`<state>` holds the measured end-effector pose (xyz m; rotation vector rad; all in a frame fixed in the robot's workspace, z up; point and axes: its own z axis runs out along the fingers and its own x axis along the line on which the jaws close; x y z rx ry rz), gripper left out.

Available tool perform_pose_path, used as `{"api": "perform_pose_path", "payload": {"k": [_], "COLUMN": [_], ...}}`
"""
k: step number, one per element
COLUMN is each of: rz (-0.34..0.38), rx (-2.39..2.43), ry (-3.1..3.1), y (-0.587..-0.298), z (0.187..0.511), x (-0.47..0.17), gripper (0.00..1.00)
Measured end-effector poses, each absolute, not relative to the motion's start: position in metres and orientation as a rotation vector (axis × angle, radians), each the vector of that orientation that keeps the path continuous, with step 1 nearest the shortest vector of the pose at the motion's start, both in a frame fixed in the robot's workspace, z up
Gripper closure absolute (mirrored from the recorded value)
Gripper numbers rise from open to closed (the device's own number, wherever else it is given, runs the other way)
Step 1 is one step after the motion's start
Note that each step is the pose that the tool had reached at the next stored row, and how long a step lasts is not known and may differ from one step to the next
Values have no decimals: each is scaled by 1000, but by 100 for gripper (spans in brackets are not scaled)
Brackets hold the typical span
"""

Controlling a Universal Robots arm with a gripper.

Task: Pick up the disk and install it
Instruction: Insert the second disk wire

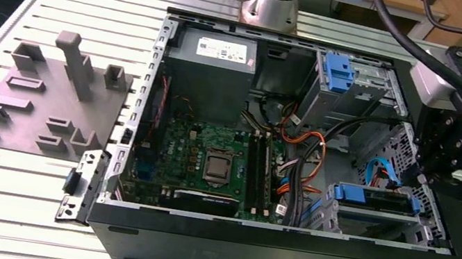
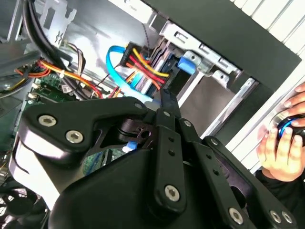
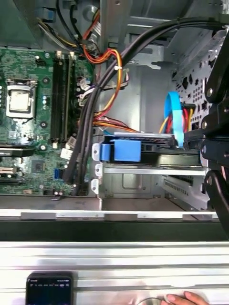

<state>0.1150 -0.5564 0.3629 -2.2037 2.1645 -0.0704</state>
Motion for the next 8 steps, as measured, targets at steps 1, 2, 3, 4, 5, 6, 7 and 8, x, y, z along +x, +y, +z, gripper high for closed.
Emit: {"api": "perform_pose_path", "payload": {"k": [1, 2, 3, 4, 5, 6, 7, 8], "rz": [-70, -70, -70, -70, -70, -70, -70, -70], "rx": [-2204, -2203, -2203, -2204, -2204, -2204, -2204, -2204], "ry": [2164, 2164, 2164, 2164, 2164, 2164, 2164, 2164], "y": [-556, -556, -557, -557, -557, -557, -557, -557], "z": [363, 363, 363, 363, 363, 363, 363, 363], "x": [112, 111, 110, 110, 110, 110, 110, 110], "gripper": [89, 89, 89, 89, 89, 89, 89, 89]}}
